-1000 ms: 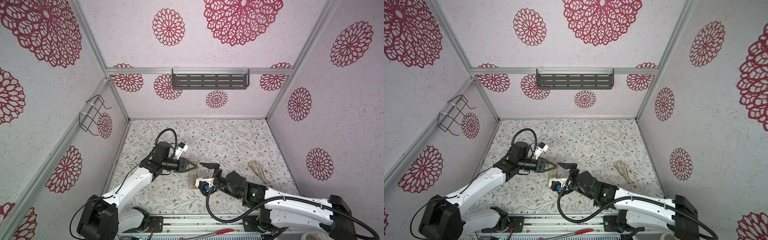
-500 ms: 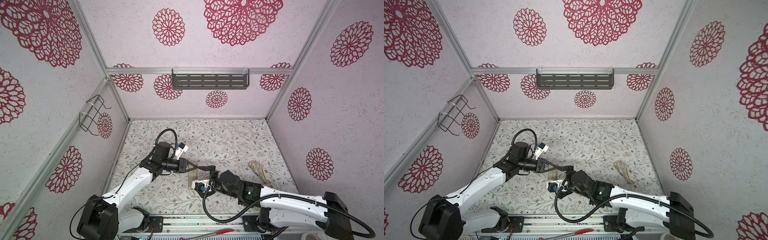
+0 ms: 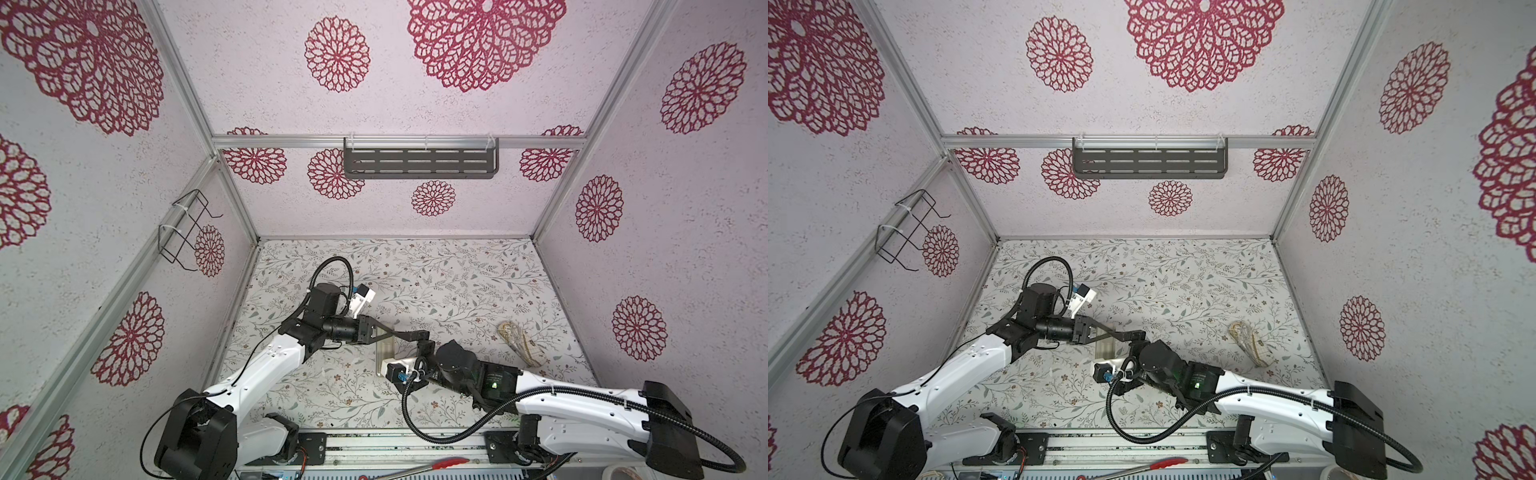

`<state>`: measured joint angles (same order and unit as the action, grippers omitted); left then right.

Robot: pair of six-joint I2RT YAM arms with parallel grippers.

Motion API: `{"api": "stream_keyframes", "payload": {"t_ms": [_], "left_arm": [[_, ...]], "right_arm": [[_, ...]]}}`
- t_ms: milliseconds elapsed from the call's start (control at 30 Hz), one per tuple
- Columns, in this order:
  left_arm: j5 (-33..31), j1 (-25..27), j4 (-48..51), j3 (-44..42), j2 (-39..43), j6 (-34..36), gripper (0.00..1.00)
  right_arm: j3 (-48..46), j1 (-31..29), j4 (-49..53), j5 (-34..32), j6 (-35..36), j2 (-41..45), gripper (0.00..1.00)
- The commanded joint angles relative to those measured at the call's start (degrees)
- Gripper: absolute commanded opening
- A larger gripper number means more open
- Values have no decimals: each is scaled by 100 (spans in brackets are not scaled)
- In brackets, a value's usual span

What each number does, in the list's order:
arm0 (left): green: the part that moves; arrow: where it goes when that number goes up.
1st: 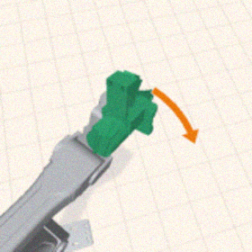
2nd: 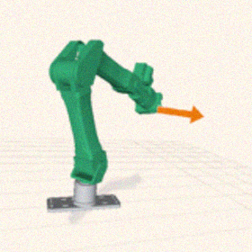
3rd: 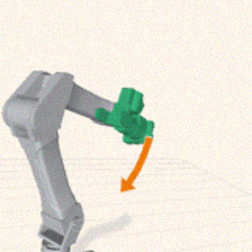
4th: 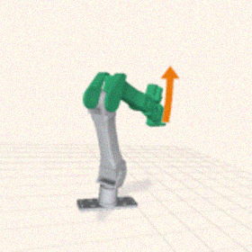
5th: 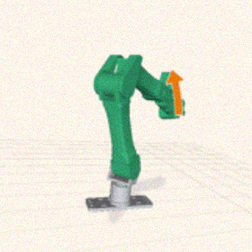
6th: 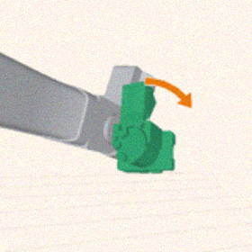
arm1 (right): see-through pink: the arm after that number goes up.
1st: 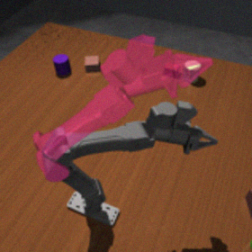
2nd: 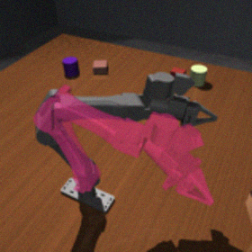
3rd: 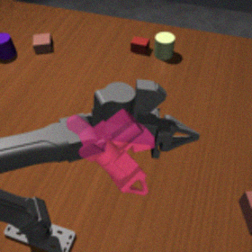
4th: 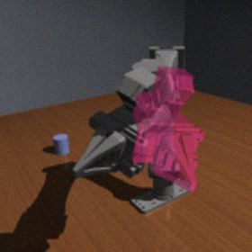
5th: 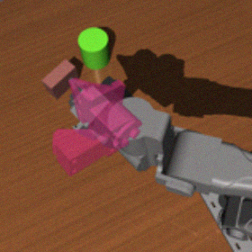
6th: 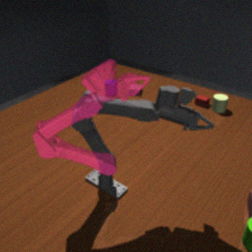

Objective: Load the batteries into the remote control

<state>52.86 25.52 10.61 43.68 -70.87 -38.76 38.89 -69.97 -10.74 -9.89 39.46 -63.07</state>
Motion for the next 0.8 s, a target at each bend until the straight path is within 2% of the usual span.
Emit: {"api": "stream_keyframes", "payload": {"t_ms": [0,767], "left_arm": [[304,23,-52,85,12,-8,0],[217,23,37,100,-50,26,0]], "right_arm": [[77,46,-423,-586,146,67,96],[-84,44,-684,-469,218,414,95]]}}
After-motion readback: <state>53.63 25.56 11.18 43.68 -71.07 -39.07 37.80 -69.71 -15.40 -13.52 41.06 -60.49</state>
